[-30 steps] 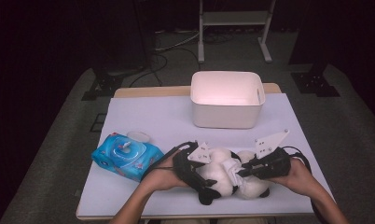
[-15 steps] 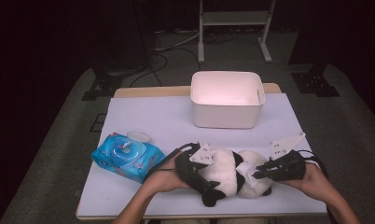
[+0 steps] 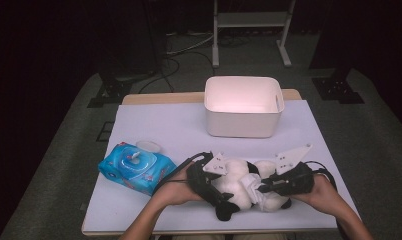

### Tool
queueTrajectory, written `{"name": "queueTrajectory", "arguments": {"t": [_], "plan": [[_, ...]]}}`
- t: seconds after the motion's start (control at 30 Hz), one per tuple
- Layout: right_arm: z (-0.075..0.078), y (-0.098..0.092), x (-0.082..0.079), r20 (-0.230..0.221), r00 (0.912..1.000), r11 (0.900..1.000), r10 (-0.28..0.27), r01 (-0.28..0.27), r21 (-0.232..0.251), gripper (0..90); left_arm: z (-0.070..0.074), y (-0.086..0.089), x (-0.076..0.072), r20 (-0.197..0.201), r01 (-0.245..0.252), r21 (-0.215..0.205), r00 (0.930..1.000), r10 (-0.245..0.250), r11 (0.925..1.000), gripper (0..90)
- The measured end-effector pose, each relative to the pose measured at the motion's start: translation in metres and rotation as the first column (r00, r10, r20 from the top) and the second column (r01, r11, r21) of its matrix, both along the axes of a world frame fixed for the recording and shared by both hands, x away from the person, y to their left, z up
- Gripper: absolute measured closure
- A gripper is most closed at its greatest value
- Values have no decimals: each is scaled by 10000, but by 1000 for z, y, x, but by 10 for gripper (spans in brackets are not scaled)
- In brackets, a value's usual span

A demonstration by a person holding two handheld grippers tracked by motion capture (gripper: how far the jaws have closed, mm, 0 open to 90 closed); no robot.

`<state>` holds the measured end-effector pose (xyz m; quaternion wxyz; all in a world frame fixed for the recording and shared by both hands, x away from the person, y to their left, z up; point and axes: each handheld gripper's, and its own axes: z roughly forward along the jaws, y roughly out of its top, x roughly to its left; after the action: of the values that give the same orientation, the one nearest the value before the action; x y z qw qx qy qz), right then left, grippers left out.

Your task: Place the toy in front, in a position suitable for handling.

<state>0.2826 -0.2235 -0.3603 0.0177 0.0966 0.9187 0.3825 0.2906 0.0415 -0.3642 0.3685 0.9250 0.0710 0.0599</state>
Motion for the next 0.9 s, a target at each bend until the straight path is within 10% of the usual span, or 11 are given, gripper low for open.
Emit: {"name": "queueTrajectory", "arguments": {"t": [0.4, 0.9], "plan": [[14, 50, 5, 363, 9955, 9962, 873, -871, -69, 813, -3, 4, 1, -65, -41, -77, 10000, 40, 10000, 196], [9, 26, 4, 231, 9995, 9998, 200, -198, -83, 812, -6, 11, -3, 256, 239, -141, 9994, -235, 9996, 117]]}}
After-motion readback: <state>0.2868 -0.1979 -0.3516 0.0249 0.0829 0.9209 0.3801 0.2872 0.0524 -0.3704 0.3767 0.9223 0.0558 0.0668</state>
